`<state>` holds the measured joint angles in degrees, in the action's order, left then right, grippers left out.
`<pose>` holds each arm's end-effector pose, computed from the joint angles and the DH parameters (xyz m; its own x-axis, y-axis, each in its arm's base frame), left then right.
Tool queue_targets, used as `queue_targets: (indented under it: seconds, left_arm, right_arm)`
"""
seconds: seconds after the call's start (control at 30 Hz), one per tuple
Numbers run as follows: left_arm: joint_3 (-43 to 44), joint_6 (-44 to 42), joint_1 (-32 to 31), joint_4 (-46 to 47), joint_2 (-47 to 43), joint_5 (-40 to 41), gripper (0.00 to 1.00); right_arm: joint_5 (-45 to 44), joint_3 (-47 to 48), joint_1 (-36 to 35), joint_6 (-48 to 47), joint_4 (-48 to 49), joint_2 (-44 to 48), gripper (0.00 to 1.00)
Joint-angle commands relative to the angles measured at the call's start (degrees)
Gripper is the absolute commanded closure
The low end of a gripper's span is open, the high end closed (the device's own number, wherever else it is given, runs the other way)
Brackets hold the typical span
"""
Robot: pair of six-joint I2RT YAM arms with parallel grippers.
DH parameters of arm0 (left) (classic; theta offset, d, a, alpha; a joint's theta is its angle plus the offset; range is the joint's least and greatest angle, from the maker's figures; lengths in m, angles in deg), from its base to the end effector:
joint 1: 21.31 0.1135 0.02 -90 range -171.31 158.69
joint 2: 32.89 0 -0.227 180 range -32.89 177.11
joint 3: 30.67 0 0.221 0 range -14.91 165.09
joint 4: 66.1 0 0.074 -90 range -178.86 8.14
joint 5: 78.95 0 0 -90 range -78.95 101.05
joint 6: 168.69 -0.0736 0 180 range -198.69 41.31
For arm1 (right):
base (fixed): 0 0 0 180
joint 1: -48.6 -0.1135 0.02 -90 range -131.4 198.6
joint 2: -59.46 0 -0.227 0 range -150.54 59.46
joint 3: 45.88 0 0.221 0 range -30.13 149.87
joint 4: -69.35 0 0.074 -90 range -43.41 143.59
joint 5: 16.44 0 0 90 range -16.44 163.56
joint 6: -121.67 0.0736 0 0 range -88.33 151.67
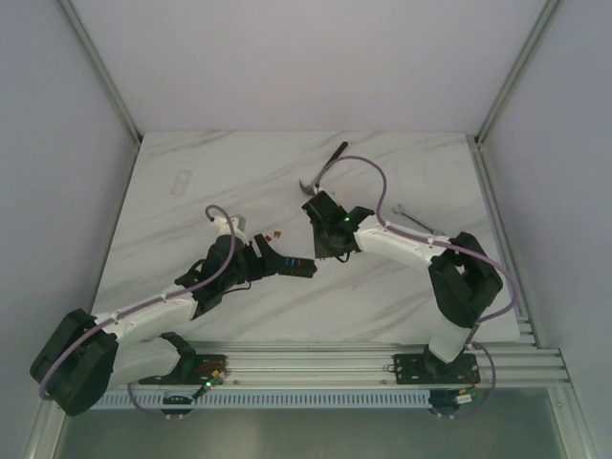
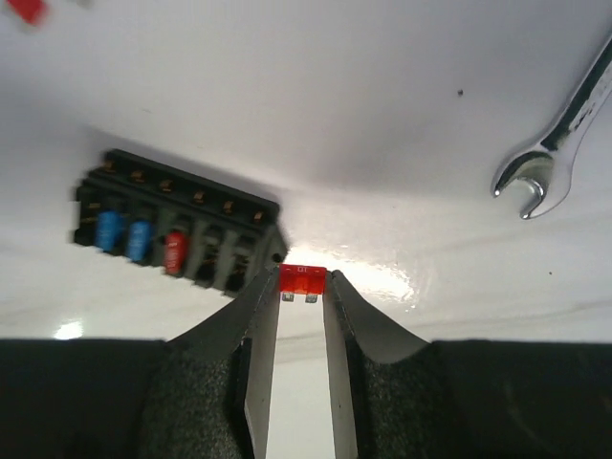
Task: Snap on the fuse box
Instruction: Pick up the fuse from the center of the board.
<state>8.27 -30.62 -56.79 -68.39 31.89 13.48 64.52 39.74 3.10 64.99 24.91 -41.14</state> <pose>0.2073 -0.1439 0.1530 -0.6653 -0.4386 -0.6042 0.0815 0.7617 -0.6427 0.2535 0.2414 0.1532 -0.8604 -0.1016 -0.4994 -0.2103 0.9634 0.1664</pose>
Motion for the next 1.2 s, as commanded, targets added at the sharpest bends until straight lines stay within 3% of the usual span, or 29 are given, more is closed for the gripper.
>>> queue_targets:
  seconds: [0.0, 0.23, 0.43, 0.73, 1.17]
  left_arm:
    - [-1.1, -5.0, -2.6, 11.9, -2.4, 1.7, 0.25]
    - [-3.0, -9.4, -6.2, 21.9, -2.9, 6.6, 0.30]
    - [-3.0, -11.6, -9.9, 27.7, -1.3, 9.5, 0.46]
    - [-2.9, -11.9, -12.6, 31.9, 1.8, 15.8, 0.53]
    - [-2.0, -12.8, -13.5, 34.7, 3.8, 16.3, 0.62]
  right_arm:
    - [0.1, -0.1, -0.5, 0.5, 5.4, 5.1, 0.77]
    - [4.2, -0.2, -1.3, 3.0, 10.3, 8.6, 0.76]
    - [6.0, -1.8, -2.0, 6.2, 15.6, 10.6, 0.76]
    - [7.0, -3.9, -2.7, 8.9, 19.0, 11.9, 0.76]
    - [8.6, -6.1, -2.8, 11.0, 21.4, 15.0, 0.75]
